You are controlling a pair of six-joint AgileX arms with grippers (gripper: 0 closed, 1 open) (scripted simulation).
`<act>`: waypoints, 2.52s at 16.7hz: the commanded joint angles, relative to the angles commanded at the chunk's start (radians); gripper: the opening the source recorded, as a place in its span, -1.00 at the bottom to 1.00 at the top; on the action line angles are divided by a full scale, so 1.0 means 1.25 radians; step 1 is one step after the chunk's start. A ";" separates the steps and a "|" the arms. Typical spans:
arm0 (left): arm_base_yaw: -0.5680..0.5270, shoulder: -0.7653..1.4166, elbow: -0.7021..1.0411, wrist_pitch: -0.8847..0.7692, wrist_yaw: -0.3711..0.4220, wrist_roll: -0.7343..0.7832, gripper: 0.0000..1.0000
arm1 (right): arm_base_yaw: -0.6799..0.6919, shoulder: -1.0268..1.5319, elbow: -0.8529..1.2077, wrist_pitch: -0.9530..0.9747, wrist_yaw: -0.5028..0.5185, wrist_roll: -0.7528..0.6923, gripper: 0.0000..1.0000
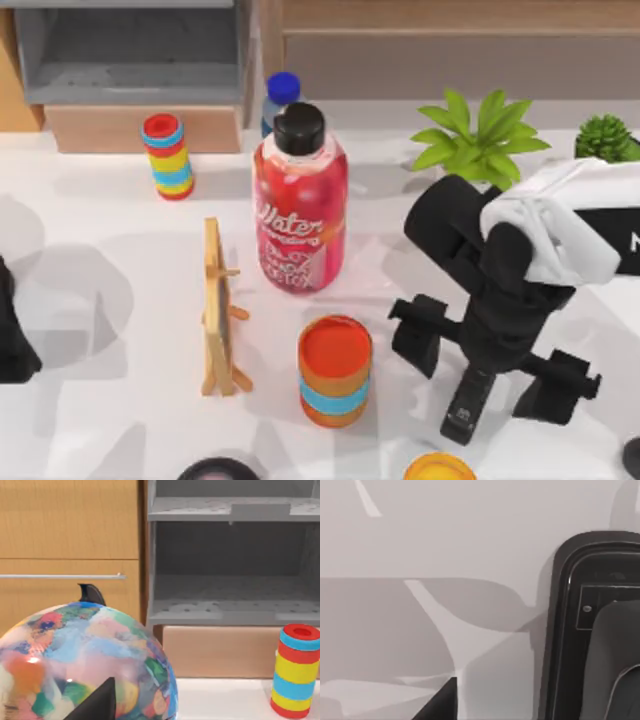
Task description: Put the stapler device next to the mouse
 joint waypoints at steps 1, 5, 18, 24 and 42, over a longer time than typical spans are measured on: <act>0.000 0.000 0.000 0.000 0.000 0.000 1.00 | 0.000 0.000 0.000 0.000 0.000 0.000 0.25; 0.000 0.000 0.000 0.000 0.000 0.000 1.00 | 0.000 0.000 0.000 0.000 0.000 0.000 -0.36; 0.000 0.000 0.000 0.000 0.000 0.000 1.00 | -0.002 -0.002 0.000 0.000 0.000 0.000 -1.00; 0.000 0.000 0.000 0.000 0.000 0.000 1.00 | 0.001 -0.031 0.032 -0.019 0.012 0.005 -1.00; 0.000 0.000 0.000 0.000 0.000 0.000 1.00 | -0.161 -0.037 0.091 -0.129 -0.006 -0.309 -1.00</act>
